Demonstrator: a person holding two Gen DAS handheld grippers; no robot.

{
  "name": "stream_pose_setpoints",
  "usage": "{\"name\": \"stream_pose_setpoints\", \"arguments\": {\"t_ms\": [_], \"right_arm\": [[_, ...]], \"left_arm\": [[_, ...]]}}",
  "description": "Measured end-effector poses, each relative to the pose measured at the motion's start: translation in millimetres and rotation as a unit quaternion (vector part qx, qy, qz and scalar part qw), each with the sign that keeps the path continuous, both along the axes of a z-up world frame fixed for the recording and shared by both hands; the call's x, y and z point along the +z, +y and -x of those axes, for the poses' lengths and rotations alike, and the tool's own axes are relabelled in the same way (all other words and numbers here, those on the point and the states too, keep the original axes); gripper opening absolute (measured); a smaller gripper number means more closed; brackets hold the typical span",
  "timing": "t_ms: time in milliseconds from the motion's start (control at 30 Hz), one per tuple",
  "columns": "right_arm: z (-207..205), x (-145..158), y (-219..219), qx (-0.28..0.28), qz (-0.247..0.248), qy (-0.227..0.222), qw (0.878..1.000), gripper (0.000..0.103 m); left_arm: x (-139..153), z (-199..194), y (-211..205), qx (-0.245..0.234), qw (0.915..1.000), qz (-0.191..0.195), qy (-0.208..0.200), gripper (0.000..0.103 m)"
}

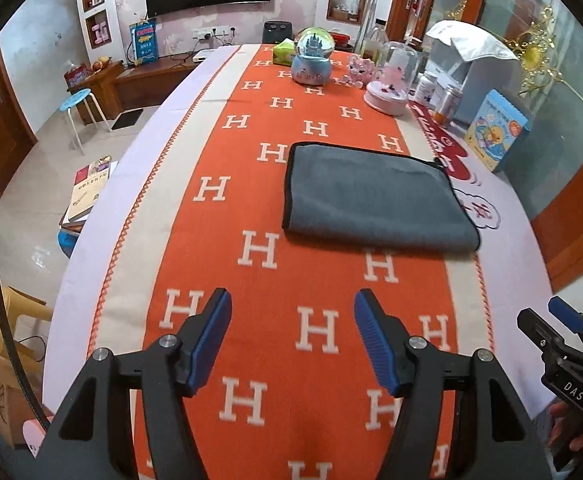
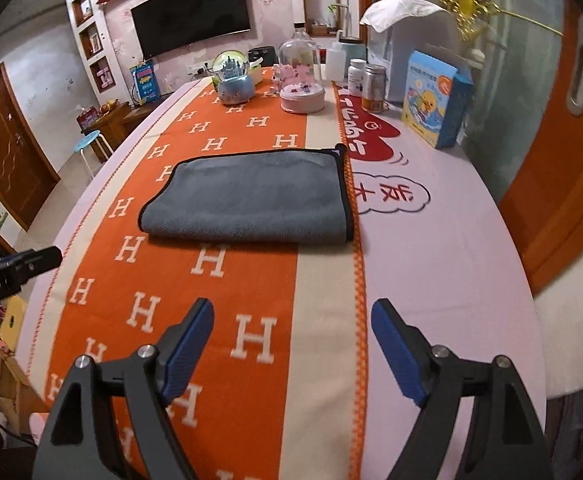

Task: Fold towel

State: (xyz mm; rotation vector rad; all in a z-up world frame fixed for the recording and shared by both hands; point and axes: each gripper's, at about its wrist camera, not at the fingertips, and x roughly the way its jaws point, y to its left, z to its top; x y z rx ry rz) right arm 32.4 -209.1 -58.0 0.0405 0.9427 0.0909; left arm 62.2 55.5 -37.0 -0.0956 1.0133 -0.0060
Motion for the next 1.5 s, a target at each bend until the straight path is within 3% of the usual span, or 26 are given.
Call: {"name": "stream_pose_setpoints", "arguments": {"t_ms": [367, 633, 833, 933, 1133, 1200, 1233, 1500], "right_arm": [[45.3, 44.3, -9.0, -0.022, -0.018, 0.039, 0.999, 0.090], [78.0, 73.8, 7.5, -0.015, -0.019, 0.009, 1.000, 0.094], [94.8, 79.8, 17.6, -0.021, -0.011, -0.014, 1.000, 0.094], [97.2, 76.9, 17.2, -0.033, -0.013, -0.012, 0.999, 0.103], [99.3, 74.6, 25.4, -0.024, -0.001, -0.011, 1.000, 0.103], [98.8, 74.2, 26.4, -0.024, 0.000, -0.010, 1.000, 0.103], [98.3, 73.5, 27.2, -0.024, 0.000, -0.009, 1.000, 0.103], [96.3, 72.0, 28.7, -0.025, 0.000, -0.006, 1.000, 0.103]], "left_arm": [[40.6, 36.4, -12.9, -0.014, 0.9998, 0.001, -0.011, 0.076], [54.4, 64.9, -24.4, -0.021, 0.9997, -0.008, -0.008, 0.082], [63.9, 84.4, -33.4, -0.027, 0.9983, -0.037, -0.036, 0.087], [67.3, 92.2, -34.7, -0.032, 0.9975, -0.042, -0.046, 0.091], [69.7, 97.8, -35.5, -0.036, 0.9965, -0.051, -0.056, 0.092], [70.8, 97.7, -34.8, -0.035, 0.9964, -0.050, -0.059, 0.095], [71.3, 97.9, -34.1, -0.035, 0.9964, -0.046, -0.061, 0.102], [70.7, 98.3, -32.2, -0.032, 0.9963, -0.048, -0.063, 0.103]]}}
